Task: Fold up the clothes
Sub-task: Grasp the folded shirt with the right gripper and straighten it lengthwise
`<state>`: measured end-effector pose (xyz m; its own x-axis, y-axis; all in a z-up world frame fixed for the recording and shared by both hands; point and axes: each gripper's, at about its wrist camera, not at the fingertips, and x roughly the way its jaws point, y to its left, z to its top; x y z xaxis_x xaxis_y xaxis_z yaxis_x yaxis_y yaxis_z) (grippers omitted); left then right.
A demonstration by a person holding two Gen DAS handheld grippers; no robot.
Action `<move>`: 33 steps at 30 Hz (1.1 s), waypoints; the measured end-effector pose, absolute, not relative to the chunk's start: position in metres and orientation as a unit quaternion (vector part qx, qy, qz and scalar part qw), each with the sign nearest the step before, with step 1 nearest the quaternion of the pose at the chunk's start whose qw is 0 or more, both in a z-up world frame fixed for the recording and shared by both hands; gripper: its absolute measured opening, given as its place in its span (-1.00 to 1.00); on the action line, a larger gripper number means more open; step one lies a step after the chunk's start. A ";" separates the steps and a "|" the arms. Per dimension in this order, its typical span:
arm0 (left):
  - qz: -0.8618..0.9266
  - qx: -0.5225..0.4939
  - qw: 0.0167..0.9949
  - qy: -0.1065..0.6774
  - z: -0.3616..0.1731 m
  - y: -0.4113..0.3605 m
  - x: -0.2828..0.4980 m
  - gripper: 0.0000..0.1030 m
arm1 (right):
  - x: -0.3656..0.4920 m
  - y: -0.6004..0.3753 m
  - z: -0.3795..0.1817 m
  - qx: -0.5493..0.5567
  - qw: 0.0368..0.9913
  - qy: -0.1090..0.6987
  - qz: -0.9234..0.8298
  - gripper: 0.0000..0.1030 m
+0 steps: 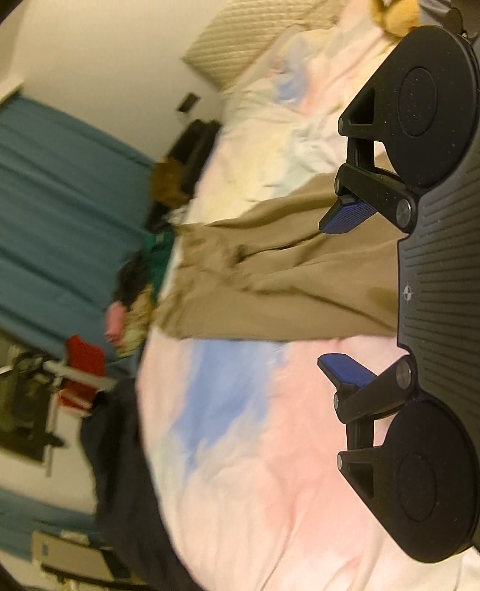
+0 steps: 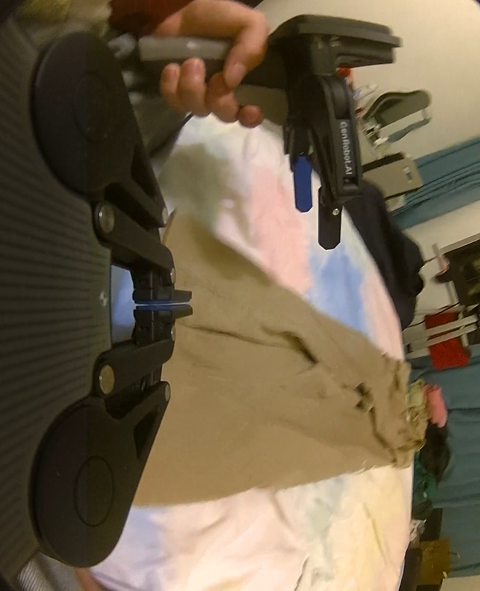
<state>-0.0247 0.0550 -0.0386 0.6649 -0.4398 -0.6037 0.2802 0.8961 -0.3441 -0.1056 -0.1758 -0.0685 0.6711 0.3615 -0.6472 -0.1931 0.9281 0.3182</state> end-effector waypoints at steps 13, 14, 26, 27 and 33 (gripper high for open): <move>-0.152 -0.148 0.872 0.441 -0.080 0.061 0.002 0.31 | -0.049 -0.270 -0.069 0.252 0.869 0.426 0.024 0.65; -0.148 -0.138 0.877 0.436 -0.078 0.060 0.001 0.31 | -0.047 -0.278 -0.073 0.262 0.867 0.424 0.010 0.65; -0.312 0.025 0.851 0.423 -0.086 -0.036 -0.026 0.04 | -0.047 -0.286 -0.084 0.264 0.884 0.385 -0.029 0.65; -0.313 0.034 0.845 0.432 -0.091 -0.042 -0.025 -0.09 | -0.047 -0.285 -0.083 0.258 0.885 0.385 -0.028 0.65; -0.266 0.086 0.837 0.470 -0.114 -0.047 -0.025 -0.61 | -0.046 -0.278 -0.081 0.225 0.894 0.386 -0.023 0.65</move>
